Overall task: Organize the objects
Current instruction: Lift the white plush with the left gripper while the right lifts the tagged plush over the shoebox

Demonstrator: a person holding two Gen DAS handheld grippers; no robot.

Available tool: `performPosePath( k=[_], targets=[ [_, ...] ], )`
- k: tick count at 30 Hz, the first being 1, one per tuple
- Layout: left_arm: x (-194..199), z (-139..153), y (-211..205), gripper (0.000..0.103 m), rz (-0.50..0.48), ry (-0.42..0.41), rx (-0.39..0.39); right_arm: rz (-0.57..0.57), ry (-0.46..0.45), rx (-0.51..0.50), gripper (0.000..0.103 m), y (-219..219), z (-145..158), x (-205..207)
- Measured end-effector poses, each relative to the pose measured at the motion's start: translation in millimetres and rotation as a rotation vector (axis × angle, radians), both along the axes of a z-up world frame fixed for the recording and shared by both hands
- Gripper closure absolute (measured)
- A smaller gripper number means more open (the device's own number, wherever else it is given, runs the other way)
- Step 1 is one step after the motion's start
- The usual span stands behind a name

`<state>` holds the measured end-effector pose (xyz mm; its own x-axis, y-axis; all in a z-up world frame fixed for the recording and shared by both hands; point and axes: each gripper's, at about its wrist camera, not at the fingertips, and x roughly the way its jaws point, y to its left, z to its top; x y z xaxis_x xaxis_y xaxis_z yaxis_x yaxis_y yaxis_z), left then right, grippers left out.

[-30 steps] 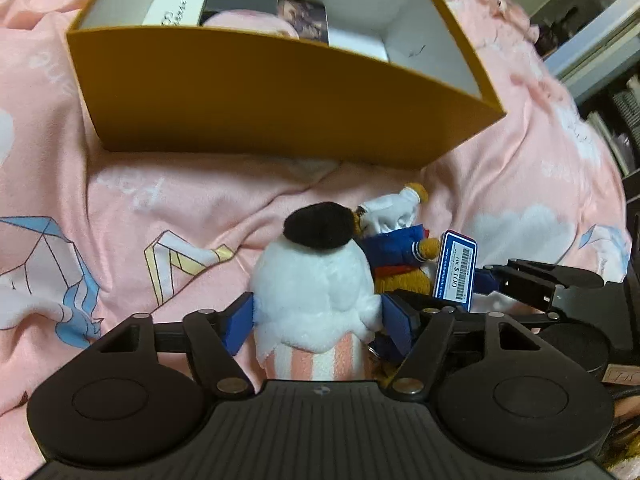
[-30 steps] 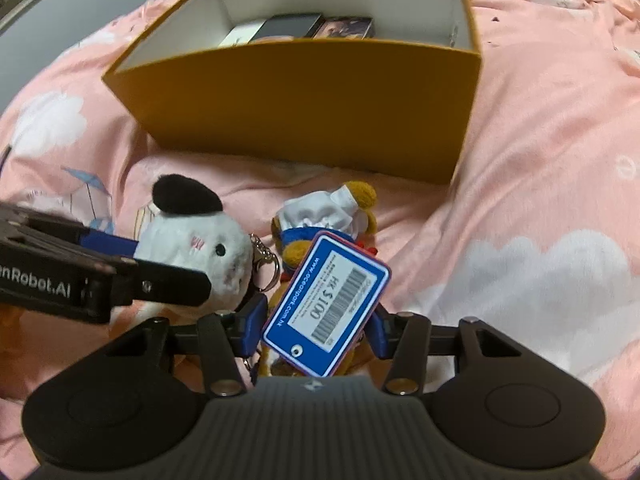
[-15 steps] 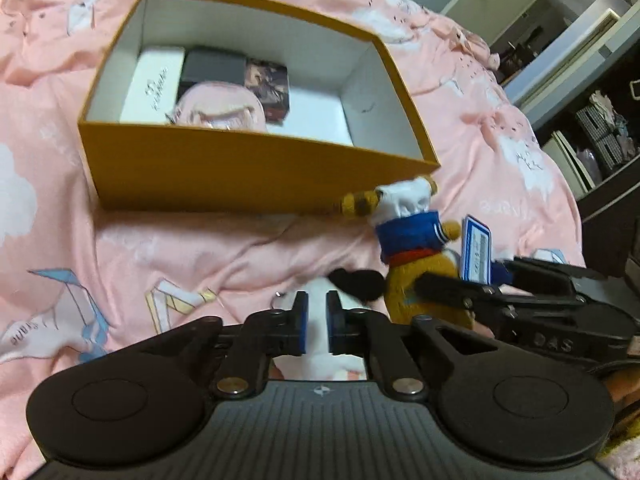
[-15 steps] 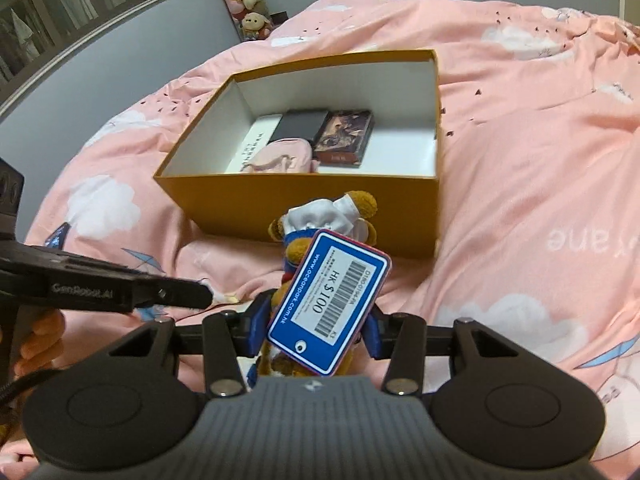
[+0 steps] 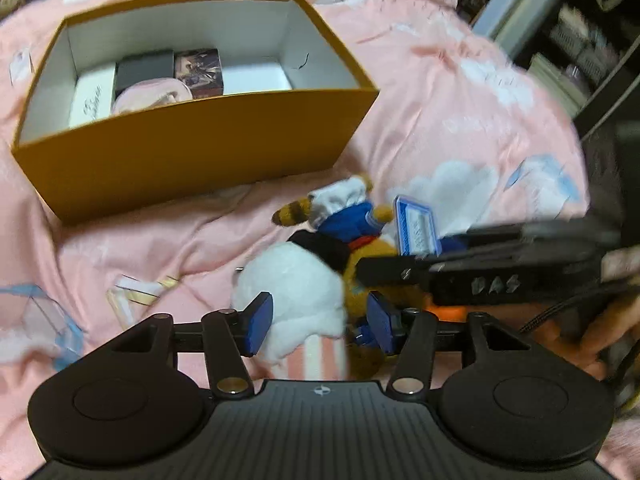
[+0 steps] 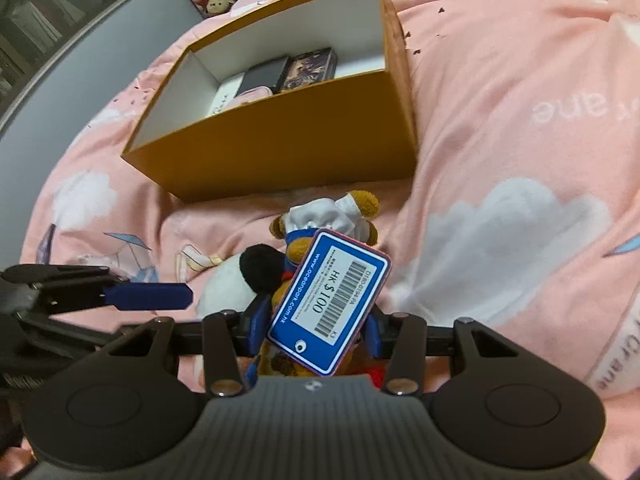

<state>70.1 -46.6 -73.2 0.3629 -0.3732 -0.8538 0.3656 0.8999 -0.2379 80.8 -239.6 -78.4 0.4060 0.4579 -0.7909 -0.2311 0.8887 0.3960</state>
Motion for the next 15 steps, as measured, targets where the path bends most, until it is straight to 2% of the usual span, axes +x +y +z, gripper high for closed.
performPosePath(
  k=[1, 3, 5, 8, 15],
  targets=[
    [0.1, -3.3, -3.4, 0.040, -0.005, -0.020, 0.057, 0.006, -0.004, 0.001, 0.054, 1.4, -0.4, 1.4],
    [1.8, -12.0, -5.9, 0.039, -0.008, -0.021, 0.119, 0.017, -0.013, -0.003, 0.054, 4.9, -0.4, 3.1],
    [4.4, -17.7, -6.1, 0.037, -0.006, 0.002, 0.098, 0.033, -0.018, -0.005, 0.054, 8.1, -0.4, 3.2],
    [6.1, -22.2, -7.5, 0.028, -0.003, 0.018, 0.118, 0.044, -0.010, 0.033, 0.054, 8.7, -3.9, 6.8],
    [12.8, -36.5, 6.8, 0.021, 0.056, 0.073, 0.112, 0.048, 0.036, 0.126, 0.054, 8.9, -15.9, 18.1]
  ],
)
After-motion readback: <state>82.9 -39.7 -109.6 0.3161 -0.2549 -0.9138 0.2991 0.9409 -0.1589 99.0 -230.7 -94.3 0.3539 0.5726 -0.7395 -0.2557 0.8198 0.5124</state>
